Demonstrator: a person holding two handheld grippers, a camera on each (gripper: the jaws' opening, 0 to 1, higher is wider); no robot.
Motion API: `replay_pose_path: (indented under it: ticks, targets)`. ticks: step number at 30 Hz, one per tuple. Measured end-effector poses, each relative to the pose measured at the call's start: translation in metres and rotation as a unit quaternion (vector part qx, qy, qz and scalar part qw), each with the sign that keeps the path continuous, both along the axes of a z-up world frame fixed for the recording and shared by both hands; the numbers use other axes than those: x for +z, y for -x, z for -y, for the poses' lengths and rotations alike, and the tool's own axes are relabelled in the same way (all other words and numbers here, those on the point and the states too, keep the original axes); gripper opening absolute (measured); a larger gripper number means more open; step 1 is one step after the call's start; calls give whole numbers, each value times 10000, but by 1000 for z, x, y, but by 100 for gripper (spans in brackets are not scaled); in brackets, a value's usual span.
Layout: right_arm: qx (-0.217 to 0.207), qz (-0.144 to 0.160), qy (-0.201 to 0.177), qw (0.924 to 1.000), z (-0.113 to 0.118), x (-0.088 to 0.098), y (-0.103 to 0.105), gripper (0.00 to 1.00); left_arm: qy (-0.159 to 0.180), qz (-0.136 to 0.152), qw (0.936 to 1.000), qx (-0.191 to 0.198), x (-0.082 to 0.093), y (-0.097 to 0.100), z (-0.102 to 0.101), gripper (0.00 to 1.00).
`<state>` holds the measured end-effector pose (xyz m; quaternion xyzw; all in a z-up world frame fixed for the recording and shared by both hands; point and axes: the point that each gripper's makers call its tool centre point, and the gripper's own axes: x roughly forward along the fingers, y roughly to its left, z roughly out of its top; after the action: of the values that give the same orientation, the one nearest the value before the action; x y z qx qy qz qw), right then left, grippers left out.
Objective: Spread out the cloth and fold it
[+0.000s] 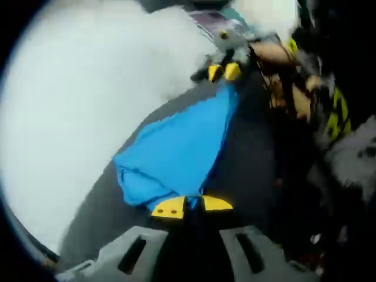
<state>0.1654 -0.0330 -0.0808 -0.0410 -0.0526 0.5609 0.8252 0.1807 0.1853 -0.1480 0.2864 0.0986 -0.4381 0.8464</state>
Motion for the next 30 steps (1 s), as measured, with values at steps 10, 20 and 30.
replay_pose_path:
  ticks: [10,20,30]
  targets:
    - [-1207,-1259,-1799,9681,50,10,-61,17,2527,-1337,9491,1320,35,-51,-24,9]
    - [-1335,-1232,-1522,9715,48,-6,-63,16,3114,-1686,9257,1329,23,-86,31,17]
    - [-1194,-811,-1044,9840,36,-12,-53,16,3188,-1760,9206,1409,9,-72,32,22]
